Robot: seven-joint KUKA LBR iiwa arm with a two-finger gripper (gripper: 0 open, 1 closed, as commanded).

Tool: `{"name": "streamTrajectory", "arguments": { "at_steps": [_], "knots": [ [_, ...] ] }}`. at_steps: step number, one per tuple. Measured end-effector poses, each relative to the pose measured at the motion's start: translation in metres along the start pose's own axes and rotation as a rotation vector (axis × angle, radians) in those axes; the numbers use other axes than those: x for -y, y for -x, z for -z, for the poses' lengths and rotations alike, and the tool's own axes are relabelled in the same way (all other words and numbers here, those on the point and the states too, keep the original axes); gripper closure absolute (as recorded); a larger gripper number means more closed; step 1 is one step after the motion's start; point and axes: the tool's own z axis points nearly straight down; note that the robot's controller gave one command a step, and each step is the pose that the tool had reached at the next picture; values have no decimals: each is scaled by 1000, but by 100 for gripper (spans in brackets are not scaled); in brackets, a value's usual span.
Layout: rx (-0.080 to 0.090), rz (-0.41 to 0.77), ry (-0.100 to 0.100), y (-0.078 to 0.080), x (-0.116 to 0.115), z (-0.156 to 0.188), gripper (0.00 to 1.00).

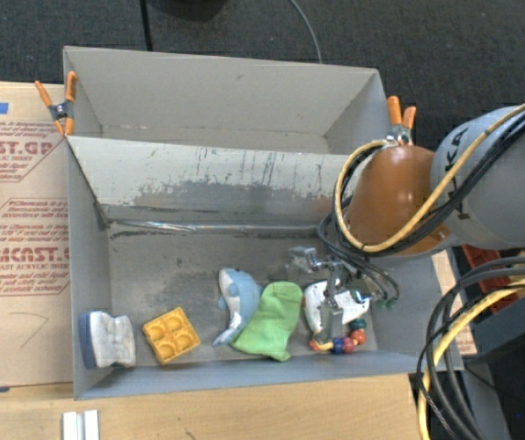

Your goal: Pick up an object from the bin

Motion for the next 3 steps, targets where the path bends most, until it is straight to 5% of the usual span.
{"name": "streamTrajectory", "arguments": {
  "at_steps": [1,2,3],
  "knots": [
    [-2,-35,0,-7,-27,-18,0],
    [2,62,0,3,-53,-32,100],
    [2,62,0,3,-53,-32,100]
  ]
}}
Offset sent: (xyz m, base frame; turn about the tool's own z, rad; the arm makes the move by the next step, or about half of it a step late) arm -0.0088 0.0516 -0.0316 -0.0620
